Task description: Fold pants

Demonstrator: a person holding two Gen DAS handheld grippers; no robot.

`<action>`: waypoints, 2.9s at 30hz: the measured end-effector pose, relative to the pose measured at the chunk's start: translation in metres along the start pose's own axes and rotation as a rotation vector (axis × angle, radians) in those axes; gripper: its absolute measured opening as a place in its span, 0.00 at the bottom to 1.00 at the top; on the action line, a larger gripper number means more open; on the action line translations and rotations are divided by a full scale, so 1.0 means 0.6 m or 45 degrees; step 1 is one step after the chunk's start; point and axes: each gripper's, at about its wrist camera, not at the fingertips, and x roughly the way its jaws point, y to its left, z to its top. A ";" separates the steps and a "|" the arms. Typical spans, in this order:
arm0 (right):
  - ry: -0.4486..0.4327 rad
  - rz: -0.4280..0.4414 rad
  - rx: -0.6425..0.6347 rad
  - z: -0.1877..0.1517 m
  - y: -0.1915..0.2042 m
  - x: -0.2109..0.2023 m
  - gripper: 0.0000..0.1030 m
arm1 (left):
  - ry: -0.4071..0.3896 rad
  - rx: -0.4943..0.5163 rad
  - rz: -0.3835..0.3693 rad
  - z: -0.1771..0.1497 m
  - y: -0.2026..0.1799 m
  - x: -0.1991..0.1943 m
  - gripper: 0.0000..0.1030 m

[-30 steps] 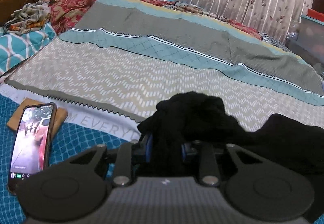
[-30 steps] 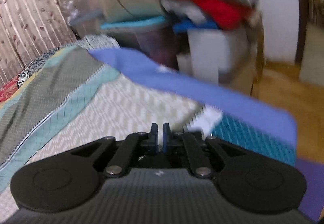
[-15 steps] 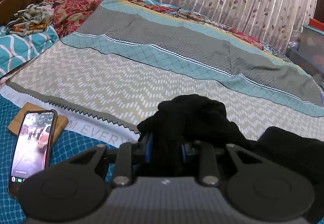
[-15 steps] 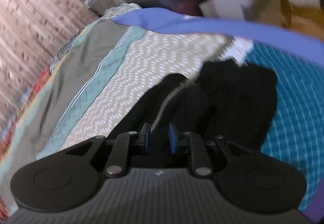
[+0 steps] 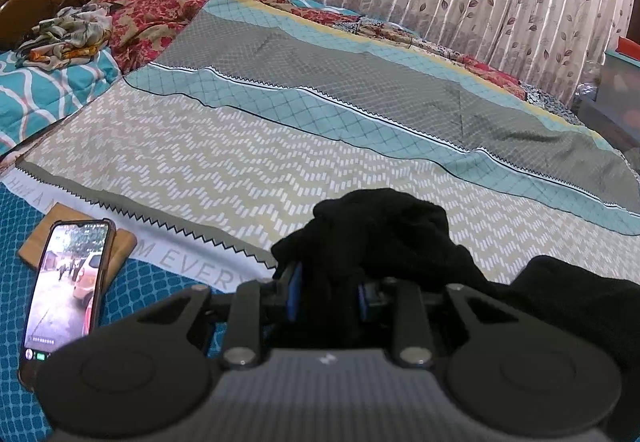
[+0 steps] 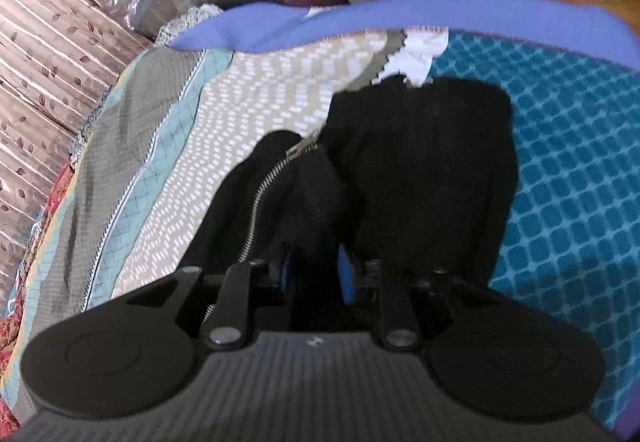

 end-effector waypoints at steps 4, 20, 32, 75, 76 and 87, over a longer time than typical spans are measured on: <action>-0.115 0.098 -0.022 0.007 0.025 -0.039 0.05 | -0.032 -0.004 0.007 0.013 -0.002 0.003 0.21; -0.198 0.113 -0.256 0.097 0.327 0.122 0.43 | 0.133 -0.401 0.055 0.082 0.035 0.188 0.36; 0.002 0.059 -0.100 0.060 0.170 0.201 0.47 | 0.139 -0.129 0.016 0.024 0.022 0.042 0.80; 0.536 0.896 -1.743 -0.556 0.377 -0.179 0.53 | 0.464 -0.609 -0.361 -0.140 0.125 -0.057 0.93; 0.549 0.915 -1.779 -0.563 0.373 -0.182 0.60 | 0.473 -0.625 -0.378 -0.143 0.125 -0.054 0.94; 0.488 0.922 -2.153 -0.696 0.363 -0.178 0.40 | 0.509 -0.704 -0.384 -0.133 0.106 -0.033 0.18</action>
